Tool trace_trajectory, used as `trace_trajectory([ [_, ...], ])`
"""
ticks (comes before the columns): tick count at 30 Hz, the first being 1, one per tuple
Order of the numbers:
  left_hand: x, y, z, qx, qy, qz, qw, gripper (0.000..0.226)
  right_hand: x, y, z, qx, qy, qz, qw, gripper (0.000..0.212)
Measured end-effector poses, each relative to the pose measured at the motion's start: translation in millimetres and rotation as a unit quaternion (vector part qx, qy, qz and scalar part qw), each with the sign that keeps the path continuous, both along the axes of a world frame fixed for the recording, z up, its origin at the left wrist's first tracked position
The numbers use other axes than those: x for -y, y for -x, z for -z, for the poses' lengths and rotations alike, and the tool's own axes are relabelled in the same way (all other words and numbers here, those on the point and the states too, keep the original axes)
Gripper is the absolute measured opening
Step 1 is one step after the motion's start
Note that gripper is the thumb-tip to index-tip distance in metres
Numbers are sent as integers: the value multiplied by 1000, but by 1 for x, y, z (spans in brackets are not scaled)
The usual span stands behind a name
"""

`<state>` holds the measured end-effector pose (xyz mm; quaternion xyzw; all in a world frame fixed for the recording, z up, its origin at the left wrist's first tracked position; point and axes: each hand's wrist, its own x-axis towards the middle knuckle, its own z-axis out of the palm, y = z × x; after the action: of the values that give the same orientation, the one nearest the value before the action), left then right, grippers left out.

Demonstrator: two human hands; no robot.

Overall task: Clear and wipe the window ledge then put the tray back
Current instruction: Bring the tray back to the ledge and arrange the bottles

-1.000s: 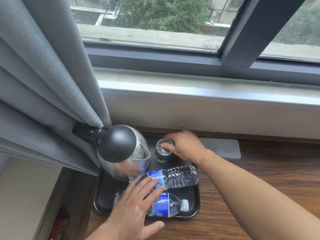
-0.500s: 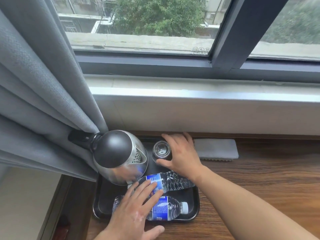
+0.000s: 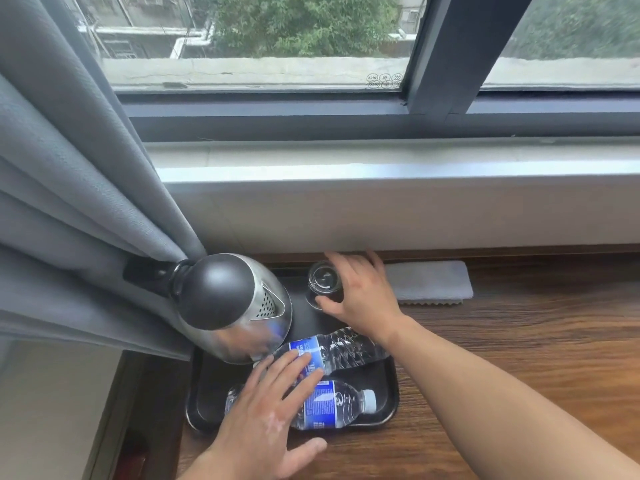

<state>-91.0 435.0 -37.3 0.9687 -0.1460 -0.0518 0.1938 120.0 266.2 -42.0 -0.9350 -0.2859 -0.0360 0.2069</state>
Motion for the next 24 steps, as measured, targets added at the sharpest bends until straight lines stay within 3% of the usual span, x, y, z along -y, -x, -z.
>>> trace_trajectory([
  [11,-4,2,-1,8,-19,20,1000,91,11,8,-12,5,-8,4,1000,89],
  [16,-20,11,-11,45,-6,0,999,91,58,42,-34,49,-75,3,996,68],
  [24,-46,34,0,32,-73,-36,996,80,79,98,-12,-30,149,-70,986,79],
])
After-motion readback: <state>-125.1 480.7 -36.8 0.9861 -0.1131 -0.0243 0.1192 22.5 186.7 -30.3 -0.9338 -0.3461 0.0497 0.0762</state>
